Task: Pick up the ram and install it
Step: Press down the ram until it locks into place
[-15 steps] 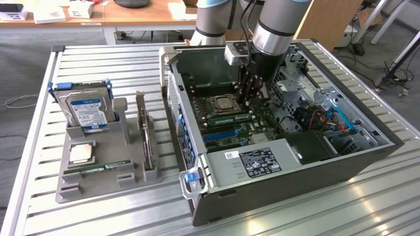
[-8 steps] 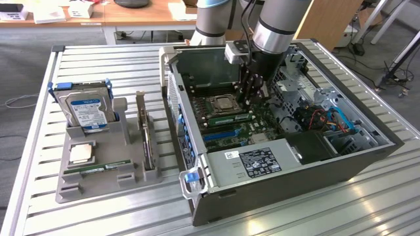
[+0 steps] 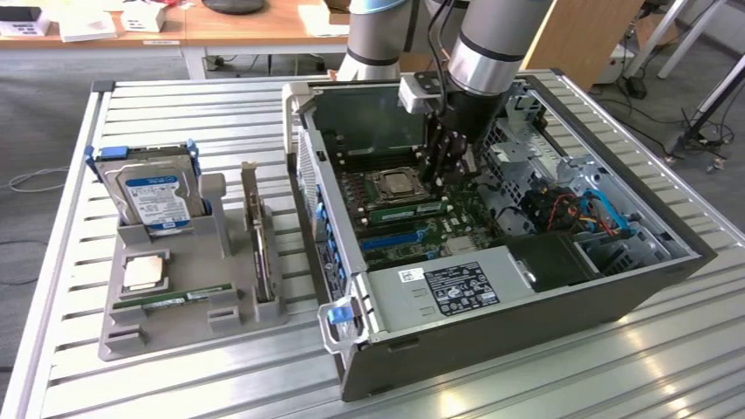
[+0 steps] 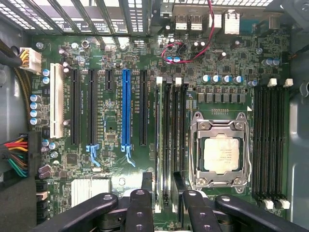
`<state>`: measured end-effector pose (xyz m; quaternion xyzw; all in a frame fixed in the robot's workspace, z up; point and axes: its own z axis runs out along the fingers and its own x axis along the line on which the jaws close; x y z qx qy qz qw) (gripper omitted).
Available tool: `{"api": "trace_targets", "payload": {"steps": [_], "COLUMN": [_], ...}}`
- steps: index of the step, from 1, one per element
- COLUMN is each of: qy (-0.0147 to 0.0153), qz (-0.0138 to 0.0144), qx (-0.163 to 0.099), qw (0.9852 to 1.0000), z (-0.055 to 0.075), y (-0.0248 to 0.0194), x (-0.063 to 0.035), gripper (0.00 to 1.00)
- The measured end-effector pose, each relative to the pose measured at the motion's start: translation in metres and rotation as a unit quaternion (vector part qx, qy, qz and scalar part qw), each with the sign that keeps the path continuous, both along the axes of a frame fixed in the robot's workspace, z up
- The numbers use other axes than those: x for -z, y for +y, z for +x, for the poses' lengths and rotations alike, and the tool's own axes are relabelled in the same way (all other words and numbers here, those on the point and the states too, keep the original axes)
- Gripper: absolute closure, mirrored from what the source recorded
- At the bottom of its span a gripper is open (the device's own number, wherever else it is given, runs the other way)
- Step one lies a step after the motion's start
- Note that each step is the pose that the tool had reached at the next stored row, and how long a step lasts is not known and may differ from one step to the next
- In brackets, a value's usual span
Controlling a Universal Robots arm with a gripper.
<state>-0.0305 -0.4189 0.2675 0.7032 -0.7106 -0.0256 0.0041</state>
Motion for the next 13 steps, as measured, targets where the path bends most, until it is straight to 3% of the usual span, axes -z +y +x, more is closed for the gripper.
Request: {"api": "trace_targets", "payload": {"steps": [6,7,9,10,13], "qy": [0.0,0.0,0.0,0.0,0.0], "qz": [0.0,0.0,0.0,0.0,0.0], "qx": [0.0,0.0,0.0,0.0,0.0], "qw": [1.0,1.0,1.0,1.0,1.0], "z": [0.0,0.0,0.0,0.0,0.0], "y": [0.0,0.0,0.0,0.0,0.0], "x": [0.0,0.0,0.0,0.0,0.0], "gripper": [0.71,0.83,0.83,0.89,0.89]}}
